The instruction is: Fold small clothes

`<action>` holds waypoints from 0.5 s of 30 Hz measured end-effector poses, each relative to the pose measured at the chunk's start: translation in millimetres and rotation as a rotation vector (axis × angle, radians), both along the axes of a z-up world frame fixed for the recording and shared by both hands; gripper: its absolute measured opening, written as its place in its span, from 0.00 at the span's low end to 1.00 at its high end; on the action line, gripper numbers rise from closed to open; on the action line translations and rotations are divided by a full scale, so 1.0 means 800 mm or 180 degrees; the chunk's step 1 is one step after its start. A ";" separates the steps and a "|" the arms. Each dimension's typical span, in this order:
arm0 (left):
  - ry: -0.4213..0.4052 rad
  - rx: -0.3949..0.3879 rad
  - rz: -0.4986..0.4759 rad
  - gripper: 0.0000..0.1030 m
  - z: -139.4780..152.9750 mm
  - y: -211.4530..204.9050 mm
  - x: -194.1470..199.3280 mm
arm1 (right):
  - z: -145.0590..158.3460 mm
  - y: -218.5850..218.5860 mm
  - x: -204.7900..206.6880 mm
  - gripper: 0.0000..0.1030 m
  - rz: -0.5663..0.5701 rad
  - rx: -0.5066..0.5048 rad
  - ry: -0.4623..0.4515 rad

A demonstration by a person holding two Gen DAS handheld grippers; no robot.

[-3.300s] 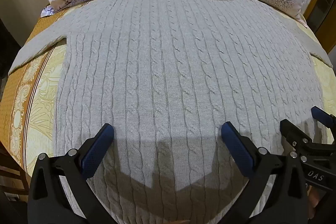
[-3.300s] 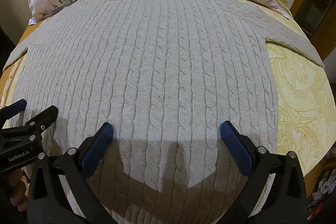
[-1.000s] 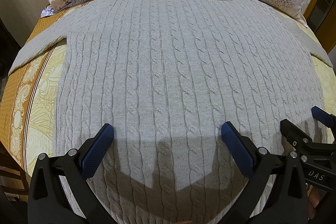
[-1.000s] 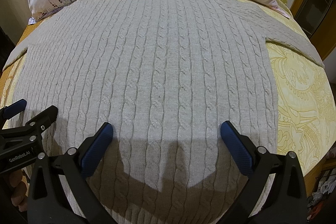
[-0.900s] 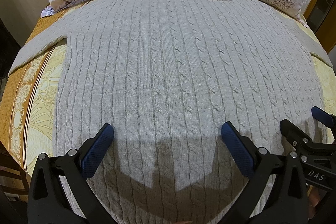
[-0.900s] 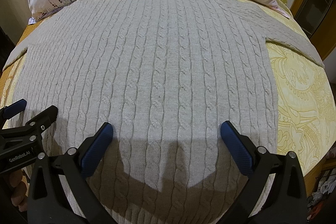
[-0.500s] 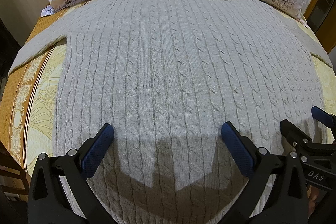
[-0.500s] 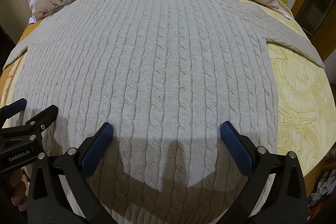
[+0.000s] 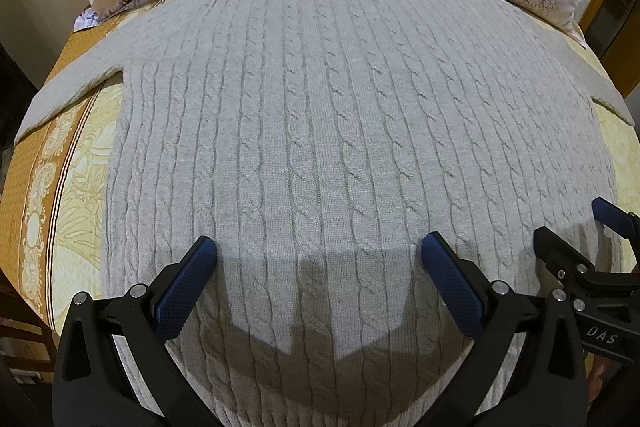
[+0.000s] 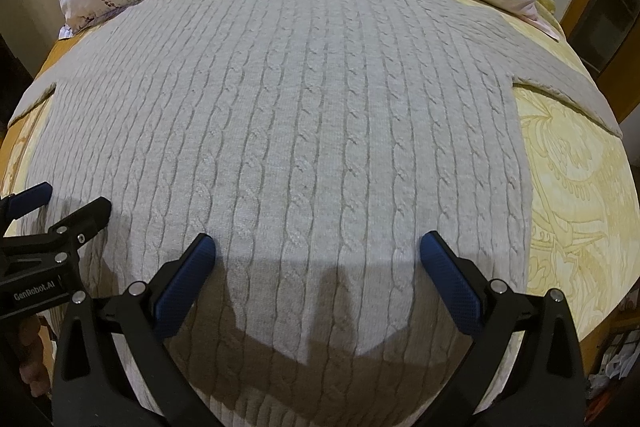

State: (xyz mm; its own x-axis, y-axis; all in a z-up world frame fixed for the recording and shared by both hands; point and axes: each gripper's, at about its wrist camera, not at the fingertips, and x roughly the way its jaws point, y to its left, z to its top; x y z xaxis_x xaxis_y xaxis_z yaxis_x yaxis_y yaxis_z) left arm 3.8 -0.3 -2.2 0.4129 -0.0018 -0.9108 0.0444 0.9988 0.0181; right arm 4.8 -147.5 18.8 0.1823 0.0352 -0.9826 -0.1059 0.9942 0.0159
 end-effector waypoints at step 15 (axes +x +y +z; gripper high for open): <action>0.0039 -0.0039 -0.0020 0.99 0.003 0.000 0.009 | 0.009 -0.045 0.019 0.98 -0.0004 0.0656 -0.0198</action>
